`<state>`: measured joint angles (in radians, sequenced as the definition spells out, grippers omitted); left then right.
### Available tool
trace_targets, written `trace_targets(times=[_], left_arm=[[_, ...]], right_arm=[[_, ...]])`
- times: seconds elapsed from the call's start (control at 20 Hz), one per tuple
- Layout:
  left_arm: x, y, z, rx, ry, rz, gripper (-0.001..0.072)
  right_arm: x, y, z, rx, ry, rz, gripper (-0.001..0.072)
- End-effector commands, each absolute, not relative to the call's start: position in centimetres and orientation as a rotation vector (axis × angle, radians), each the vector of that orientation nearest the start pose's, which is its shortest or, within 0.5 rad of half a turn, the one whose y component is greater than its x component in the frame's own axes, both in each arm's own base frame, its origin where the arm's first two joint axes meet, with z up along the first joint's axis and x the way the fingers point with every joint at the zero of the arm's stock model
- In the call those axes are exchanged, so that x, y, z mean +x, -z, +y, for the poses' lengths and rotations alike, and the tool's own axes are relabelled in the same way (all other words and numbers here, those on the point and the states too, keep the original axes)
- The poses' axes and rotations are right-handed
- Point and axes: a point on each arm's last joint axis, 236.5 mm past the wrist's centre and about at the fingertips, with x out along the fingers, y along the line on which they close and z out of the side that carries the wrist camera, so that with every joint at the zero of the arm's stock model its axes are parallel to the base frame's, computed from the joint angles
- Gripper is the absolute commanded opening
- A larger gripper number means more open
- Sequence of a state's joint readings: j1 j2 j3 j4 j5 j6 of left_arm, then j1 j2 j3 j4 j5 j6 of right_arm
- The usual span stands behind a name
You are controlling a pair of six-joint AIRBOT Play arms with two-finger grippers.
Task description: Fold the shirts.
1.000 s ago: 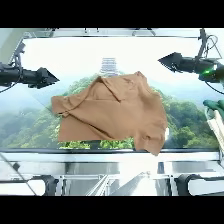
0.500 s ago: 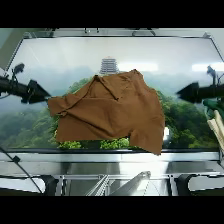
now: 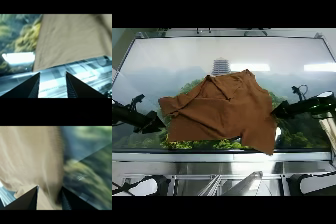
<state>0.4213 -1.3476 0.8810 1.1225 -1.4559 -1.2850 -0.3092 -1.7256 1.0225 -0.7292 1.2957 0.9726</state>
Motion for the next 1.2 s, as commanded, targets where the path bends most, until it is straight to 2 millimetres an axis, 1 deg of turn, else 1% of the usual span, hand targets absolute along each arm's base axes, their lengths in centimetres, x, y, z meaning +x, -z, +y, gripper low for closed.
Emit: trace_targets(times=[0.0,0.05,0.15,0.2,0.25,0.35,0.4,0.45,0.5,0.55,0.6,0.65,0.75,0.8,0.85,0.9,0.95,1.0,1.05,1.1,1.15], left_arm=[[23.4,9.1,0.2,-0.634,0.139,1.704,0.0337],[23.4,9.7,0.0,-0.651,0.134,1.703,0.0337],[23.6,11.1,-1.3,-0.692,0.144,1.713,0.0338],[23.5,11.9,-1.8,-0.686,0.151,1.732,0.0337],[23.5,12.9,-2.5,-0.662,0.164,1.758,0.0337],[23.5,14.5,-4.2,-0.608,0.208,1.818,0.0337],[23.4,14.8,-4.5,-0.566,0.222,1.856,0.0315],[24.2,14.8,-4.4,-0.515,0.233,1.853,0.0315],[25.2,14.7,-4.8,-0.484,0.253,1.844,0.0311],[26.1,14.3,-5.1,-0.462,0.27,1.834,0.0152],[27.0,13.3,-5.5,-0.442,0.306,1.82,0.0017],[27.7,11.9,-5.8,-0.432,0.343,1.802,0.0017],[29.2,8.4,-5.3,-0.412,0.369,1.736,0.0018],[30.1,6.0,-5.2,-0.417,0.38,1.672,0.0018],[31.2,2.9,-5.4,-0.446,0.414,1.582,0.0018],[32.3,-0.7,-6.2,-0.482,0.475,1.471,0.0018],[33.2,-5.4,-7.7,-0.527,0.58,1.323,0.0018],[33.8,-10.5,-9.3,-0.558,0.695,1.159,0.0018],[33.6,-15.9,-10.7,-0.56,0.811,0.986,0.0017],[32.5,-21.8,-12.1,-0.534,0.912,0.81,0.0017],[31.1,-27.0,-12.9,-0.484,0.958,0.649,0.0017]], right_arm=[[34.8,12.9,9.2,0.663,-0.59,1.521,0.0196],[35.1,12.6,9.7,0.662,-0.608,1.506,0.0057],[35.9,12.0,10.2,0.692,-0.613,1.479,0.0056],[36.2,11.7,10.3,0.708,-0.618,1.463,0.0043],[36.3,11.5,10.3,0.719,-0.619,1.456,0.0043],[36.2,11.3,10.4,0.721,-0.626,1.458,0.002],[36.0,11.2,10.5,0.724,-0.635,1.465,0.002],[35.7,11.1,10.7,0.729,-0.647,1.473,0.002],[35.4,10.7,10.7,0.735,-0.66,1.481,0.002],[35.1,10.3,10.8,0.737,-0.676,1.486,0.002],[34.9,9.5,10.7,0.734,-0.696,1.479,0.002],[34.9,8.4,10.3,0.733,-0.704,1.462,0.002],[35.4,5.7,8.5,0.73,-0.693,1.394,0.0019],[35.6,3.9,7.1,0.728,-0.674,1.342,0.0019],[35.8,1.6,5.6,0.728,-0.656,1.281,0.002],[35.9,-0.9,4.5,0.738,-0.651,1.212,0.0019],[35.8,-4.3,3.9,0.746,-0.666,1.12,0.002],[35.9,-8.1,3.8,0.75,-0.697,1.006,0.002],[35.8,-13.0,4.2,0.746,-0.75,0.854,0.002],[35.2,-18.5,4.9,0.731,-0.804,0.68,0.002],[34.3,-23.6,5.4,0.712,-0.833,0.518,0.002]])
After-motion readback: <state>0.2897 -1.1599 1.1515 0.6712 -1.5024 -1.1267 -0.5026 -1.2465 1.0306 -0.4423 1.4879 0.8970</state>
